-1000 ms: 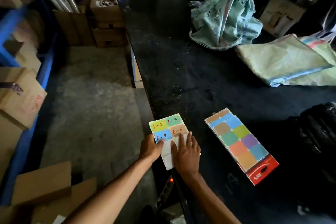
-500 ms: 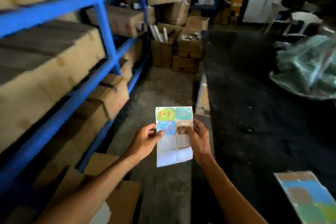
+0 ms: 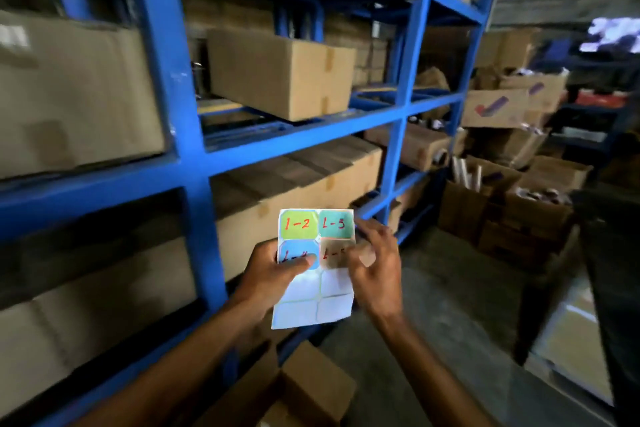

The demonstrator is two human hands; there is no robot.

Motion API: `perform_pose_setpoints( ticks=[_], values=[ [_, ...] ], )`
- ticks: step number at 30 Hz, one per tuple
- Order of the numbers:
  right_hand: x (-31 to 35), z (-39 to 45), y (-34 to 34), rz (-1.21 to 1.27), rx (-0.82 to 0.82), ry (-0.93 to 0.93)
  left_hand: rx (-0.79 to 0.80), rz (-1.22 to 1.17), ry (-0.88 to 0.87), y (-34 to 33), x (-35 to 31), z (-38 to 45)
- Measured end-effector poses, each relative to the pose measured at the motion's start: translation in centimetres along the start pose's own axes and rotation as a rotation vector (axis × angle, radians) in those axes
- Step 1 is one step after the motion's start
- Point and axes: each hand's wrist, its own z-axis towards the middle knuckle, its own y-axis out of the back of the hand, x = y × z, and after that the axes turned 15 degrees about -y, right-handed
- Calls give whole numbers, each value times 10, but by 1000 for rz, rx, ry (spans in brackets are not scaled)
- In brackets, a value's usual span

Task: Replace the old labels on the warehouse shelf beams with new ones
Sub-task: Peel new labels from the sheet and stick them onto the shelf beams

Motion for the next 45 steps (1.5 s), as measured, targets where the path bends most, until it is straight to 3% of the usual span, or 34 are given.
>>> perform_pose_setpoints(
  ticks=[4, 9, 15, 20, 26, 31, 36, 41, 45],
  values=[
    [61, -14, -53, -101, 61, 161, -8, 16, -103, 61, -24, -4],
    [115, -34, -118, -89, 104, 209, -54, 90, -169, 134, -44, -15],
    [167, -52, -173, 18, 218, 258, -71, 368, -232, 202, -66, -20],
    [202, -53, -204, 184, 214, 238, -160, 519, -272, 242, -79, -12],
    [245, -20, -224, 319, 289, 278, -253, 678, -387, 266, -107, 23],
    [297, 25, -232, 439, 492, 286, -323, 1054, -484, 288, -151, 66],
    [357, 63, -222, 429, 597, 443, -378, 1343, -639, 309, -209, 92],
    [419, 74, -211, 423, 584, 656, -487, 1527, -527, 341, -257, 89],
    [459, 75, -209, 447, 638, 731, -546, 1513, -463, 368, -292, 79]
  ],
)
